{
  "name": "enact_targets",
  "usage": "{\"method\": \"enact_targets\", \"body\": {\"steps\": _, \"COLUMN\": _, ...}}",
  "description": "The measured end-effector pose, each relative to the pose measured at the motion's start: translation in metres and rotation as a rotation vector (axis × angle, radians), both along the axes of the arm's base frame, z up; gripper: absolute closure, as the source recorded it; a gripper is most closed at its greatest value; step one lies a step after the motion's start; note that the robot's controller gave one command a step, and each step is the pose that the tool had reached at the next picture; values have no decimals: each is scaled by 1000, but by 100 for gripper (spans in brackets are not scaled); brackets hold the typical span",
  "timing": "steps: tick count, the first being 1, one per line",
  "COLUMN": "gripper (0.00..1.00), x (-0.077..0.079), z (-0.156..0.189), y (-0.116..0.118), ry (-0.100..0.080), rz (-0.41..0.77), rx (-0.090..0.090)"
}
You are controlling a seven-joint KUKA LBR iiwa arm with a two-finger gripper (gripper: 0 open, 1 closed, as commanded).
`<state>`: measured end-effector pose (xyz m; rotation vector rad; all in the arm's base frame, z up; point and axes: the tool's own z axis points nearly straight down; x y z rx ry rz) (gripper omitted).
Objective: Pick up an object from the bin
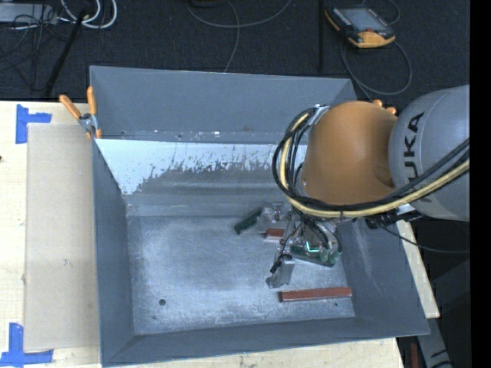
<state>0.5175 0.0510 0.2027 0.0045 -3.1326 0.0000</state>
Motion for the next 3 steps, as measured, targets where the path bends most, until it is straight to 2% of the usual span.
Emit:
{"method": "enact_targets", "body": {"steps": 1, "gripper": 0, "x": -22, "z": -51, "y": -55, "ry": -3, "rz": 225, "rx": 0}}
{"method": "enact_targets", "body": {"steps": 2, "gripper": 0, "x": -37, "z": -134, "y": -74, "ry": -17, "rz": 312, "rx": 1}}
{"method": "enact_targets", "body": {"steps": 3, "gripper": 100, "x": -39, "z": -133, "y": -73, "ry": -10, "rz": 310, "rx": 2}}
